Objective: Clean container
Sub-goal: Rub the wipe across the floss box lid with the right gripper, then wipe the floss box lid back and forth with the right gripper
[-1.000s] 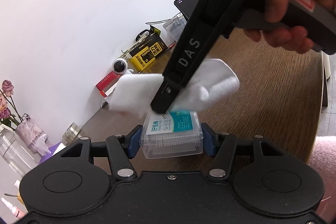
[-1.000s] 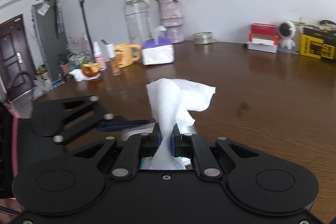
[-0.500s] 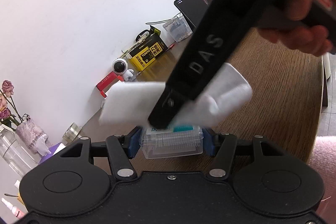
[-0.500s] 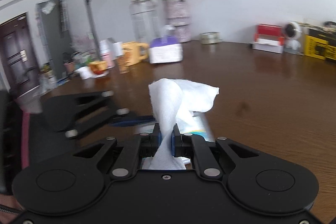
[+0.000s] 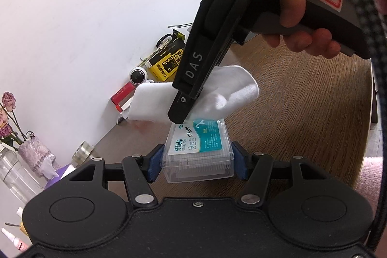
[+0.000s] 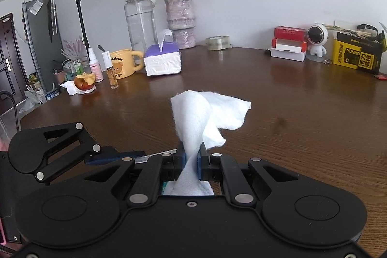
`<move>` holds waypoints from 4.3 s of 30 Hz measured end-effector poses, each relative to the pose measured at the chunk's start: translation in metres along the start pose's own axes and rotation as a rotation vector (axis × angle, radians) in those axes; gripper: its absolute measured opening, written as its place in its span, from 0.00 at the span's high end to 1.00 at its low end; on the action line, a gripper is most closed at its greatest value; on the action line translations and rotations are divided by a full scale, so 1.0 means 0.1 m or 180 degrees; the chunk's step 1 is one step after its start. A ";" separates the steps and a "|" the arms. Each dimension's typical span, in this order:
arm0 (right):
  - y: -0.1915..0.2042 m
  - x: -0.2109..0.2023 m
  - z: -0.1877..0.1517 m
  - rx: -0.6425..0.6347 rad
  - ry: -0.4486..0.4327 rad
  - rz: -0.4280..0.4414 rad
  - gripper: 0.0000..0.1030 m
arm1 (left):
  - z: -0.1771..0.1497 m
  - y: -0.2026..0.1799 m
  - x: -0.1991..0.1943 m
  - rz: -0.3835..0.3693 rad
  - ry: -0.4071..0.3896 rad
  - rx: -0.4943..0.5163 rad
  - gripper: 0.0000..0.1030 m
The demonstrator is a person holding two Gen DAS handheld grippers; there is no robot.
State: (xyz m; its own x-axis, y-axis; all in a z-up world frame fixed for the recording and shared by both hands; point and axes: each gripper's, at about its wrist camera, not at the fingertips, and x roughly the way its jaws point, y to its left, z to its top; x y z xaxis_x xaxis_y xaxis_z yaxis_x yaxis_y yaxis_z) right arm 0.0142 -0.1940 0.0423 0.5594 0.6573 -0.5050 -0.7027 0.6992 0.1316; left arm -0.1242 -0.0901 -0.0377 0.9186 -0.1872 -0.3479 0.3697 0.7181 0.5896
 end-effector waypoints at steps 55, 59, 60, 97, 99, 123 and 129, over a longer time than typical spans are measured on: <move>0.30 -0.27 -0.22 -0.0214 0.0178 0.0641 0.91 | -0.02 0.00 0.20 -0.0026 -0.0031 0.0016 0.43; 0.16 -0.28 -0.24 -0.0118 0.0196 0.0462 0.91 | -0.01 -0.01 0.20 -0.0025 -0.0031 0.0015 0.44; 0.09 -0.27 -0.25 -0.0060 0.0189 0.0372 0.91 | 0.00 -0.01 0.19 -0.0024 -0.0031 0.0015 0.44; -0.10 -0.18 -0.23 0.0224 -0.0022 0.0244 0.91 | -0.08 0.02 0.38 -0.0020 -0.0039 0.0017 0.44; -0.14 -0.13 -0.20 0.0226 -0.0039 0.0226 0.91 | -0.08 0.02 0.39 -0.0019 -0.0040 0.0017 0.44; 0.29 -0.25 -0.24 -0.0110 0.0012 0.0766 0.91 | -0.06 -0.02 0.39 -0.0011 -0.0035 0.0017 0.44; 0.35 -0.19 -0.18 -0.0203 0.0022 0.0820 0.91 | -0.04 -0.04 0.39 0.0005 -0.0017 0.0004 0.44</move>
State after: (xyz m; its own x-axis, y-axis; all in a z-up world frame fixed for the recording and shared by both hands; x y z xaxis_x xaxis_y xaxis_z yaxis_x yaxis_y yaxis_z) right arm -0.0286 -0.1873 0.0410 0.3555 0.8093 -0.4677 -0.8480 0.4897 0.2028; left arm -0.0905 -0.0976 -0.0570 0.9200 -0.1898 -0.3430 0.3684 0.7175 0.5911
